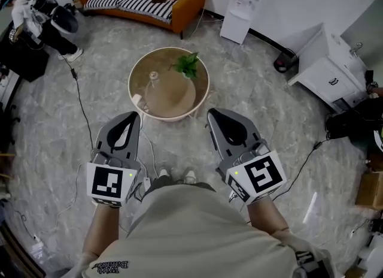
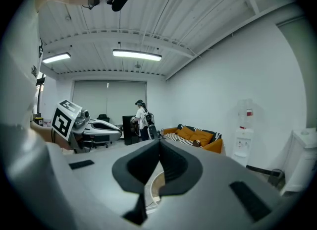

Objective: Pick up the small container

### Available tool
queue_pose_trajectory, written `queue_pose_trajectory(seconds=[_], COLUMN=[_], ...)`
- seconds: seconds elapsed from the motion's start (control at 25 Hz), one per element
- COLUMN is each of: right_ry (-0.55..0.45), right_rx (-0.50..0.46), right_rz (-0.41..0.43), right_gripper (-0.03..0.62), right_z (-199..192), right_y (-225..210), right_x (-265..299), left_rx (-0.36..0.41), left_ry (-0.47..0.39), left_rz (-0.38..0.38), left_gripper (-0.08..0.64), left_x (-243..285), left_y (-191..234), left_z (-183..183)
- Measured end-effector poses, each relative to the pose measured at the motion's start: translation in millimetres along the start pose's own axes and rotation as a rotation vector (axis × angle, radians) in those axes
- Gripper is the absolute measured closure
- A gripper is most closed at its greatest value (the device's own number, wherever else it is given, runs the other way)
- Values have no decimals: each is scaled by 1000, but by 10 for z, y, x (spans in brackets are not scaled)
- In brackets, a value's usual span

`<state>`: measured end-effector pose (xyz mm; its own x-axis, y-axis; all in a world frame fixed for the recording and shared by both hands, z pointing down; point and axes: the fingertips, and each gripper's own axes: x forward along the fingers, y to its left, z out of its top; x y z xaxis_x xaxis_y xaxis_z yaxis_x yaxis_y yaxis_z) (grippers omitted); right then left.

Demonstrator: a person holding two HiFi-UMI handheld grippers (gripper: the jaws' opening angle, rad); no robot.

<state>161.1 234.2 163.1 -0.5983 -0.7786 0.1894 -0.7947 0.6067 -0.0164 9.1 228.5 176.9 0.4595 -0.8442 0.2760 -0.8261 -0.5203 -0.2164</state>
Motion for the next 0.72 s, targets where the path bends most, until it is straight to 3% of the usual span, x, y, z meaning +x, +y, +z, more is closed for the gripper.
queue_pose_trajectory(seconds=[0.48, 0.72], right_ry=[-58, -61], right_rx=[14, -2], right_rz=[38, 69], right_gripper=[595, 595], right_z=[-130, -138], right_y=[-245, -277], right_x=[-242, -138], left_rx=[19, 13], left_ry=[-2, -25], left_rz=[37, 82], left_gripper=[554, 554], left_x=[67, 100], left_y=[-394, -352], left_z=[-5, 26])
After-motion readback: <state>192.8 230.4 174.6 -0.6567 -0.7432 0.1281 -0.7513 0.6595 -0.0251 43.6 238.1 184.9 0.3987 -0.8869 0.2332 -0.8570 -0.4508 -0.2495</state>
